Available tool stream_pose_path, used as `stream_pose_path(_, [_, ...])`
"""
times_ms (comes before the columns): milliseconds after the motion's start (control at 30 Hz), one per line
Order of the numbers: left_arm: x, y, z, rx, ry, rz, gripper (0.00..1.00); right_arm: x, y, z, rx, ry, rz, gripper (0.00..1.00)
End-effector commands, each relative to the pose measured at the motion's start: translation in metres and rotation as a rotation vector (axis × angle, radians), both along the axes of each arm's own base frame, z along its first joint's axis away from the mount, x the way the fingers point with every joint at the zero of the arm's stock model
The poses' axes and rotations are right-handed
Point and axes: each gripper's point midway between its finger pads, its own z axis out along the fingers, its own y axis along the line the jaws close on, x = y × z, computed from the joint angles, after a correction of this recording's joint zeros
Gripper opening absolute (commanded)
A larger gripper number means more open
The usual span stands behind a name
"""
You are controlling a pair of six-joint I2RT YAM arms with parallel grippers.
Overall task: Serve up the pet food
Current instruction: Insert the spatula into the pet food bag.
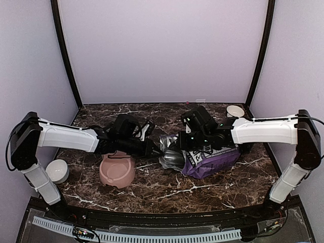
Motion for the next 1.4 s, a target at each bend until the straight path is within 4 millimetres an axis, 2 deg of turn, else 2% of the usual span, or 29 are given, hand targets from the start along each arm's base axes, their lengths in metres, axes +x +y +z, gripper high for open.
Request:
stream_pose_path(0, [0.007, -0.010, 0.008, -0.010, -0.041, -0.002, 0.00, 0.002, -0.003, 0.012, 0.016, -0.038, -0.019, 0.00])
stream_pose_path(533, [0.005, -0.018, -0.026, 0.018, 0.021, -0.024, 0.00, 0.002, -0.003, 0.010, 0.018, -0.036, -0.017, 0.00])
stream_pose_path(900, [0.003, -0.035, -0.037, -0.060, 0.056, -0.064, 0.00, -0.003, 0.001, 0.007, 0.047, -0.013, 0.000, 0.00])
stream_pose_path(1367, [0.005, -0.047, -0.046, -0.114, 0.075, -0.089, 0.00, -0.006, -0.001, 0.000, 0.038, -0.002, -0.004, 0.00])
